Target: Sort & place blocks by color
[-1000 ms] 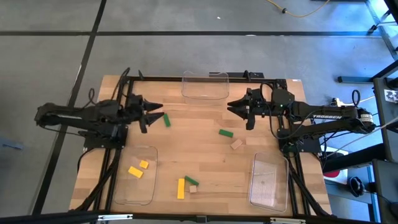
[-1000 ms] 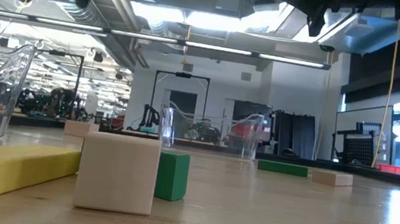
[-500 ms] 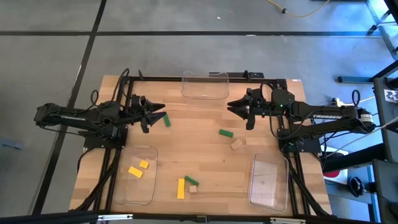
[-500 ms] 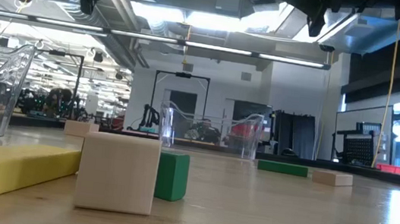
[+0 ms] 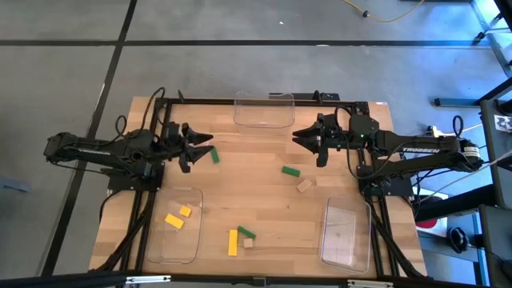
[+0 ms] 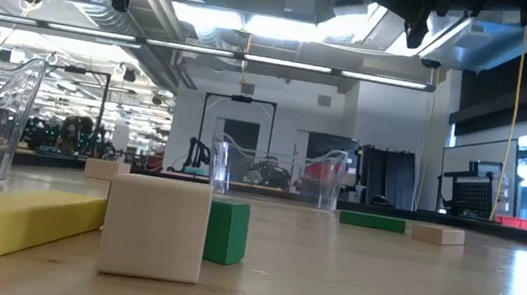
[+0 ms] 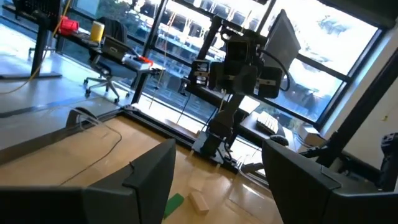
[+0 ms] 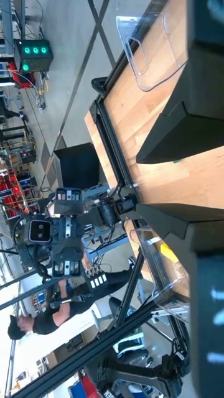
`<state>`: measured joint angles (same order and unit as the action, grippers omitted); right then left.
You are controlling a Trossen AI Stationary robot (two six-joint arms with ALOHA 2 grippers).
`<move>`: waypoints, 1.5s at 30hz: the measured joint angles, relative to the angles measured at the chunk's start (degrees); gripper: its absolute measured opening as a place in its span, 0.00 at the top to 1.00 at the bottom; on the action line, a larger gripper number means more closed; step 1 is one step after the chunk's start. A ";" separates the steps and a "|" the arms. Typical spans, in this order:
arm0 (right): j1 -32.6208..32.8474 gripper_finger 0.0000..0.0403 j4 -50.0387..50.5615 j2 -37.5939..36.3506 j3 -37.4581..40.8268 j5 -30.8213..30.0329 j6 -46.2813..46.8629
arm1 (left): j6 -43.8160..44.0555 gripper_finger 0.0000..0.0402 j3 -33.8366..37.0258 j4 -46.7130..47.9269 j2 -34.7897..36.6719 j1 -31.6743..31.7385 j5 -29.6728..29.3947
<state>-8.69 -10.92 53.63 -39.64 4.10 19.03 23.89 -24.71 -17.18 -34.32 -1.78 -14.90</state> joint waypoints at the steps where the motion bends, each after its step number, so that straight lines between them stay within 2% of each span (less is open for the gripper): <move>1: -0.01 0.71 0.00 0.00 0.00 0.00 0.00 | 0.58 0.42 -0.76 1.55 -0.98 0.00 0.00; 5: -0.02 0.71 0.00 0.00 0.00 0.00 0.00 | 1.08 0.42 -7.50 11.31 -7.42 -0.66 2.40; 10: 0.00 0.71 0.02 0.00 0.00 -1.42 0.22 | -0.16 0.42 -18.68 23.68 -19.98 -3.12 5.00; 13: -0.02 0.71 0.02 0.00 0.00 -2.97 0.16 | 3.27 0.42 -25.65 29.81 -27.88 -5.36 4.52; 18: -0.02 0.71 0.04 0.00 0.00 -2.99 0.51 | 12.34 0.42 -36.66 38.07 -40.52 -10.61 1.88; 22: -0.02 0.71 0.58 0.00 0.00 -2.99 4.78 | 21.39 0.42 -45.11 43.66 -50.03 -14.73 -0.62; 26: -0.02 0.71 3.92 0.00 -0.02 -2.88 9.50 | 32.96 0.42 -54.31 51.41 -58.98 -18.03 -0.84; 31: -0.01 0.71 9.45 0.00 -0.02 -2.64 10.58 | 46.66 0.42 -64.38 58.35 -69.54 -21.37 -0.66; 39: 0.00 0.71 12.84 0.00 -0.02 -2.51 10.87 | 62.23 0.42 -77.65 66.09 -82.23 -25.17 0.68; 45: -0.01 0.71 12.74 -0.02 -0.02 -2.51 10.88 | 76.72 0.42 -81.45 78.45 -86.57 -27.98 4.13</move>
<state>-8.70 1.83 53.60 -39.66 1.58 29.91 100.60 -106.17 61.27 -120.89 -29.77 -10.77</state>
